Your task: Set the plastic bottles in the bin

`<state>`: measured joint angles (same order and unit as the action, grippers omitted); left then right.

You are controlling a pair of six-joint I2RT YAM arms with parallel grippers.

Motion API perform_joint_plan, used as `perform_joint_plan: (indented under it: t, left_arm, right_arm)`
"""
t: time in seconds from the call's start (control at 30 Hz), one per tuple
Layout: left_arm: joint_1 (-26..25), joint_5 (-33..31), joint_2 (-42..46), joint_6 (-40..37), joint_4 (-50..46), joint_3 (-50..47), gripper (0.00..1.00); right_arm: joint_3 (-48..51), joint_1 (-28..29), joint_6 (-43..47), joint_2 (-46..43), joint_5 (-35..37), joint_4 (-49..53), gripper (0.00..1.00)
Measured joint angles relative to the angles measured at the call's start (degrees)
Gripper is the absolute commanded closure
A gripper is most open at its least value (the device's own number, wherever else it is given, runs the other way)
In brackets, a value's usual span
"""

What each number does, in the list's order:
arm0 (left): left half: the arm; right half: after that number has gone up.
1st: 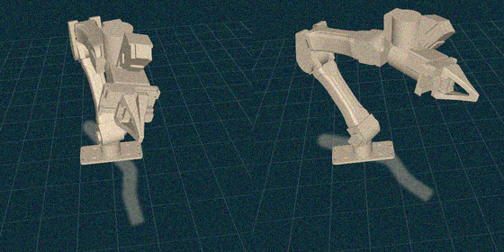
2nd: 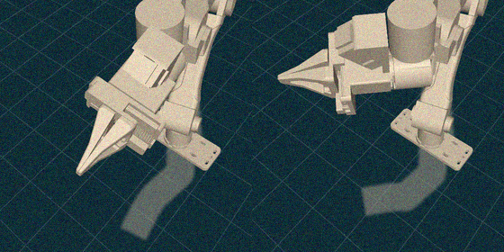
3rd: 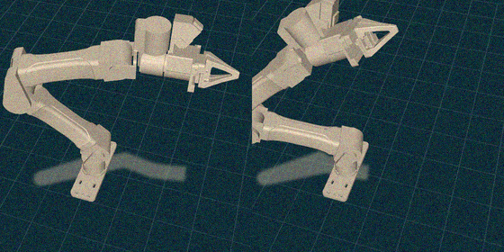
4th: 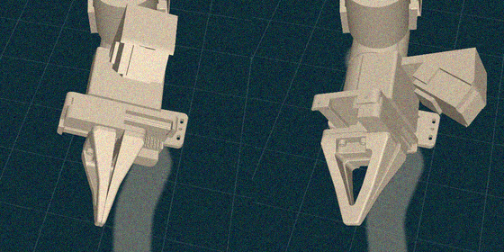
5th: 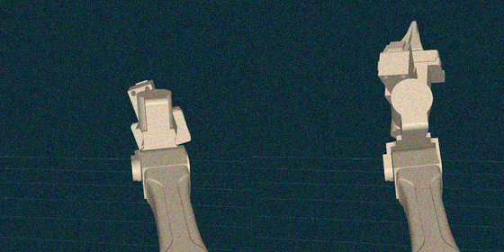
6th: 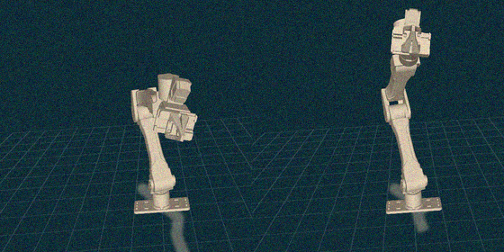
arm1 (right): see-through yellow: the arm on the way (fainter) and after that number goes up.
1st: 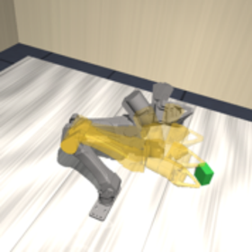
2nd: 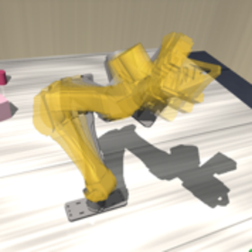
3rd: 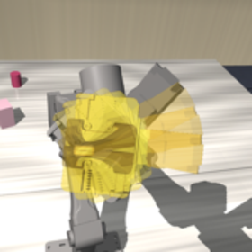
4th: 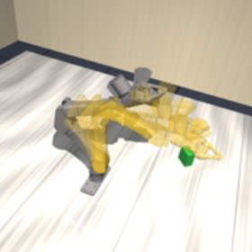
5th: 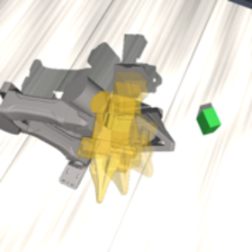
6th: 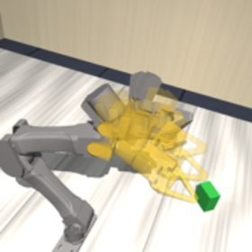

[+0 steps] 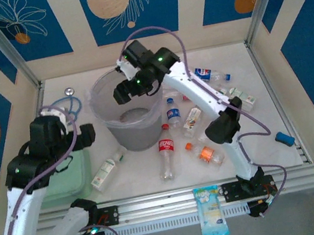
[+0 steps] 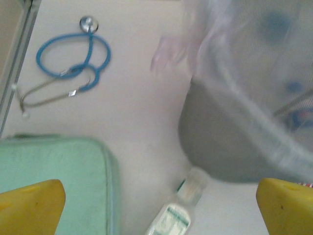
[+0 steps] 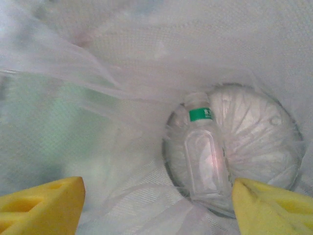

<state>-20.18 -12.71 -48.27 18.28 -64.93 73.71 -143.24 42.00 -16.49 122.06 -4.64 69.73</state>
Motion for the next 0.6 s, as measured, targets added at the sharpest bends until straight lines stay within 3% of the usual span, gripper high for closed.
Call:
perform_joint_plan:
  t: [0.3, 0.47, 0.6]
  left_arm:
    - [-0.59, 4.63, 0.66, 5.38, -4.48, -15.41, 0.00]
    - [-0.85, 8.50, 0.15, 8.15, 0.20, -22.56, 0.00]
    - [-1.62, 10.27, -2.71, 9.84, 4.52, -27.04, 0.00]
  right_arm:
    - [15.45, -2.93, -0.39, -22.25, -3.15, -14.56, 0.21]
    - [24.81, -6.40, -0.37, -33.20, -1.60, -21.42, 0.21]
    - [33.59, -12.83, -0.48, -42.12, -0.28, -23.93, 0.21]
